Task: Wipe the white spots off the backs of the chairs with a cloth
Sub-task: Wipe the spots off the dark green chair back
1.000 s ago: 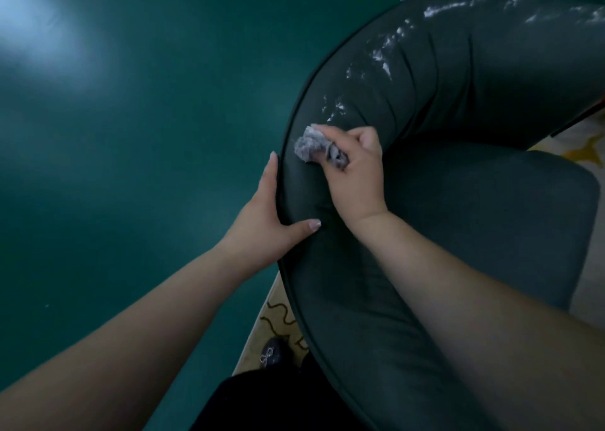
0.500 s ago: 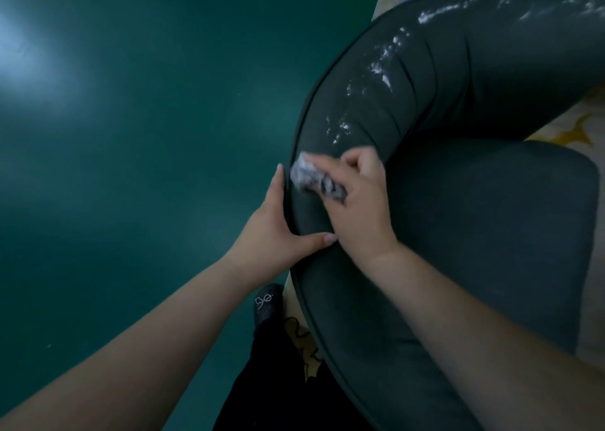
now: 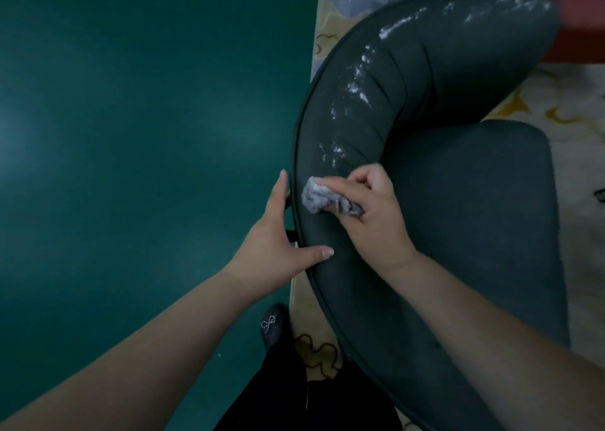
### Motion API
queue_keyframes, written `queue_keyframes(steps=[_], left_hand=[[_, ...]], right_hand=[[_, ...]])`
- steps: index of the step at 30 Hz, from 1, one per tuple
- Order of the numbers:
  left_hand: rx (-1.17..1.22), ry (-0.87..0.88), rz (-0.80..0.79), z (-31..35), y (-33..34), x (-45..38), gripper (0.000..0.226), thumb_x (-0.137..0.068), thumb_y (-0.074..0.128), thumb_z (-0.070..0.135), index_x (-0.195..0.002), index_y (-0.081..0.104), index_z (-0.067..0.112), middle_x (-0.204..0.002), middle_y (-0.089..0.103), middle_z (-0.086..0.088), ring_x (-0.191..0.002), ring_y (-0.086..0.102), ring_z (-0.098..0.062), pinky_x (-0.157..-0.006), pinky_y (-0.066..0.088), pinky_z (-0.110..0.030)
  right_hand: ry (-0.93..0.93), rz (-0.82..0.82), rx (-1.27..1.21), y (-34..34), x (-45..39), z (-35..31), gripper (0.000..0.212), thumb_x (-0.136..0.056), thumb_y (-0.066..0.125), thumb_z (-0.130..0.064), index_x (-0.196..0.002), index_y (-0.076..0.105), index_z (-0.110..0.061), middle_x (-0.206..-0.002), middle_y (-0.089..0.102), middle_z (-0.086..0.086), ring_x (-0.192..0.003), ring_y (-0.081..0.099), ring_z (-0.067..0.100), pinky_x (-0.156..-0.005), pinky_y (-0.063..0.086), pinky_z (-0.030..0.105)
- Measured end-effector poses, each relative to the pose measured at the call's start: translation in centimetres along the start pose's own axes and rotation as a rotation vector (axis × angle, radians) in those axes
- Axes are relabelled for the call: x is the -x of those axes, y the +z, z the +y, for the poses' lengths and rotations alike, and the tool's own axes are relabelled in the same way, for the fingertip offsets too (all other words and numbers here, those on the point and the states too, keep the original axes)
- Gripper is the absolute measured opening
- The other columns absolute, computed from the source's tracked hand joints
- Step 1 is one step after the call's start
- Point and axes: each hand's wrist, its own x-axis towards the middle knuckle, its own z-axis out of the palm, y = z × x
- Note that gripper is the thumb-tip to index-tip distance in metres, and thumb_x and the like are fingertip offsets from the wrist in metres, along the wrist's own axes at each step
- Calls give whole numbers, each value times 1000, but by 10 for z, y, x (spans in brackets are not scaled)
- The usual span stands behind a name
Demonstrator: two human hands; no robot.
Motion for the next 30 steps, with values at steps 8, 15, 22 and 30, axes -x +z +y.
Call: queue_keyframes(steps=[8, 15, 22, 30], left_hand=[[-66, 92, -48, 7, -19, -27, 121, -67, 84, 36, -150, -4, 41, -128, 30, 37, -96, 50, 23, -70, 36, 5], [-57, 96, -79, 4, -22, -37, 124, -66, 85, 34, -150, -6, 40, -131, 31, 39, -104, 39, 30, -80, 35, 4], [-76, 116, -69, 15, -35, -59, 123, -65, 85, 34, -151, -2, 37, -132, 29, 39, -105, 34, 34, -79, 31, 8], [-121, 132, -102, 33, -46, -86, 123, -62, 85, 39, -150, 0, 41, -144, 25, 34, -128, 43, 0, -103, 39, -20]], right_hand=[[122, 190, -47, 12, -13, -6, 44, -81, 72, -6, -120, 65, -26, -94, 40, 6, -91, 50, 26, -89, 49, 37], [187, 252, -15, 14, -63, 7, 42, -80, 72, -3, -117, 69, -22, -95, 37, 2, -92, 49, 21, -91, 44, 23], [162, 210, -113, 16, -31, 3, 41, -83, 69, -12, -121, 65, -26, -95, 39, 0, -88, 50, 11, -86, 41, 13], [290, 325, -139, 15, -108, 24, 38, -82, 71, -7, -115, 69, -24, -92, 35, -10, -86, 47, 3, -89, 36, 6]])
